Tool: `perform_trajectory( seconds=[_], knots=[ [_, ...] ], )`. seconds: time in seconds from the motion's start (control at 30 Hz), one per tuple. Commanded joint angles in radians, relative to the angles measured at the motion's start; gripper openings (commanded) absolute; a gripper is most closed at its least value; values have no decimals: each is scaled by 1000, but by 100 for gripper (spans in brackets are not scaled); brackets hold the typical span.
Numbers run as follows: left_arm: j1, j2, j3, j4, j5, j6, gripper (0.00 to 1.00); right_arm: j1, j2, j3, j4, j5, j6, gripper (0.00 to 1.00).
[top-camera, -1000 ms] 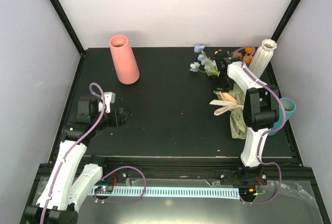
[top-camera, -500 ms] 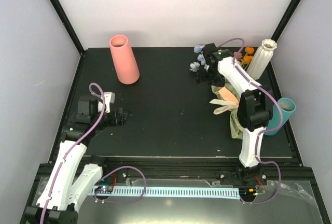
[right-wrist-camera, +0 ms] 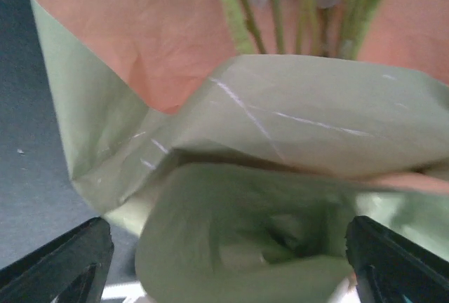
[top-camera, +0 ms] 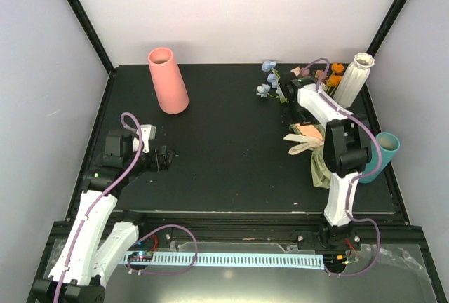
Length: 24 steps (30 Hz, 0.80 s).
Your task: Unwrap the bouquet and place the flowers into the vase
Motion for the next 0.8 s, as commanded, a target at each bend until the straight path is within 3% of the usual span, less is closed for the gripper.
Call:
perform_trajectory(
  seconds=[0.0,0.07,0.17,0.27,0.47,0.77],
  knots=[
    [-6,1,1,-6,1,-6,82,0,63,19,4,11,-33,85],
    [-6,-2,1,-6,-2,-8,82,-1,84,35,8,32,-39,68],
    [-7,-8,1,-7,-11,-11,82,0,111,64,6,48,-44,27],
    [-7,-15,1,-7,-20,-15,82,1,144,94,-7,34,-43,2],
    [-8,-18,-2,-3,-24,-18,82,61,170,221,-71,-18,-8,2],
    [-7,4,-3,2,-7,-10,82,264,262,440,-164,-186,90,2]
  ],
)
